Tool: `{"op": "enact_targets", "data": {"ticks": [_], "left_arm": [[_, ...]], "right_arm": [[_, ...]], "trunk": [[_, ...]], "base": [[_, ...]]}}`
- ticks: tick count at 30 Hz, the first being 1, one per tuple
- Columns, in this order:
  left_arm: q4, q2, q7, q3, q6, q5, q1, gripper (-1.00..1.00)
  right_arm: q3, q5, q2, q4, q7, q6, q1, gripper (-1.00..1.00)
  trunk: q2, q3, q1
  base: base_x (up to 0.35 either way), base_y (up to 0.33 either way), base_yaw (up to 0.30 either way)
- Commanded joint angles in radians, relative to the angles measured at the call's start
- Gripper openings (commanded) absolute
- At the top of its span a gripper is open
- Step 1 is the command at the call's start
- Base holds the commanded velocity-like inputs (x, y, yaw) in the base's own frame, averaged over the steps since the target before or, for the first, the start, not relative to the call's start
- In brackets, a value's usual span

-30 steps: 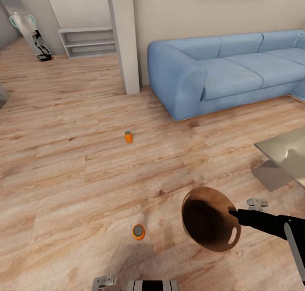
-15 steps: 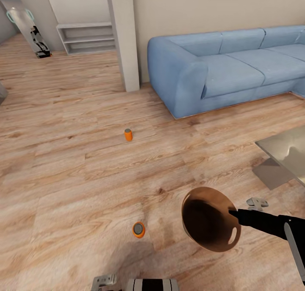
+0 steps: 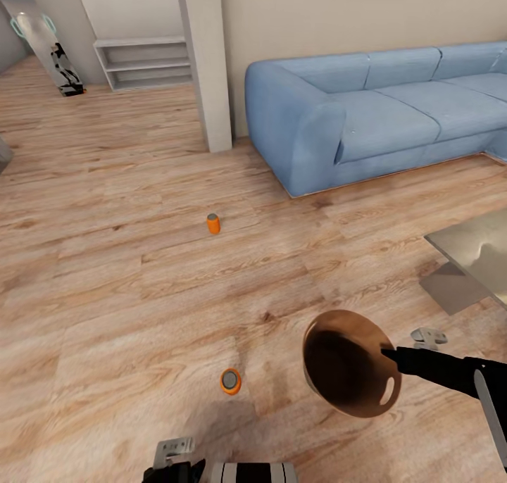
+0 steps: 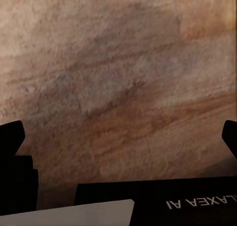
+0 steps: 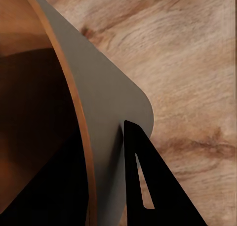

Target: Put the three can of soda from the living room inside the tash can in the kitchen.

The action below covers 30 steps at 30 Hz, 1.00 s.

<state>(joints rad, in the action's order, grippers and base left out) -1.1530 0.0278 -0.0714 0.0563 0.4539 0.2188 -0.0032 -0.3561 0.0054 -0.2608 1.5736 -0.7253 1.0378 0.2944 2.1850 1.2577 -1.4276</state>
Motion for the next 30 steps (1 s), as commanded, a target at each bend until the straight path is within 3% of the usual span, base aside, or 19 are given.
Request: {"op": "enact_targets", "data": {"ticks": [1, 10, 16, 21, 25, 30], "left_arm": [[0.0, 0.0, 0.0, 0.0, -0.001, 0.0, 0.0, 1.0], [0.0, -0.002, 0.002, 0.002, -0.011, -0.007, 0.0, 1.0], [-0.063, -0.005, -0.003, 0.002, -0.008, -0.007, -0.001, 1.0], [-0.211, -0.014, -0.068, 0.003, -0.003, -0.008, -0.001, 1.0], [-0.235, -0.015, -0.146, 0.003, -0.007, -0.024, -0.001, 1.0], [-0.258, -0.016, -0.167, 0.003, -0.01, -0.037, 0.0, 1.0]], "right_arm": [[0.0, -0.027, 0.0, 0.0, -0.004, 0.009, 0.0, -1.0], [-0.006, -0.027, 0.0, 0.0, -0.006, 0.009, 0.0, -1.0], [-0.006, -0.027, 0.0, 0.001, -0.006, 0.009, 0.0, -1.0], [-0.006, -0.027, 0.0, 0.0, -0.006, 0.009, 0.0, -1.0], [-0.006, -0.027, 0.0, 0.001, -0.006, 0.009, 0.0, -1.0], [-0.006, -0.027, 0.0, 0.001, -0.006, 0.009, 0.0, -1.0]], "trunk": [[0.0, 0.0, 0.0], [0.0, 0.0, 0.0], [0.0, 0.0, 0.0], [0.0, 0.0, 0.0], [0.0, 0.0, 0.0], [0.0, 0.0, 0.0]], "base": [[0.0, 0.0, 0.0], [0.186, 0.0, 0.0], [0.036, 0.0, 0.0], [0.002, 0.0, 0.0], [0.0, 0.0, 0.0], [0.0, 0.0, 0.0]]}}
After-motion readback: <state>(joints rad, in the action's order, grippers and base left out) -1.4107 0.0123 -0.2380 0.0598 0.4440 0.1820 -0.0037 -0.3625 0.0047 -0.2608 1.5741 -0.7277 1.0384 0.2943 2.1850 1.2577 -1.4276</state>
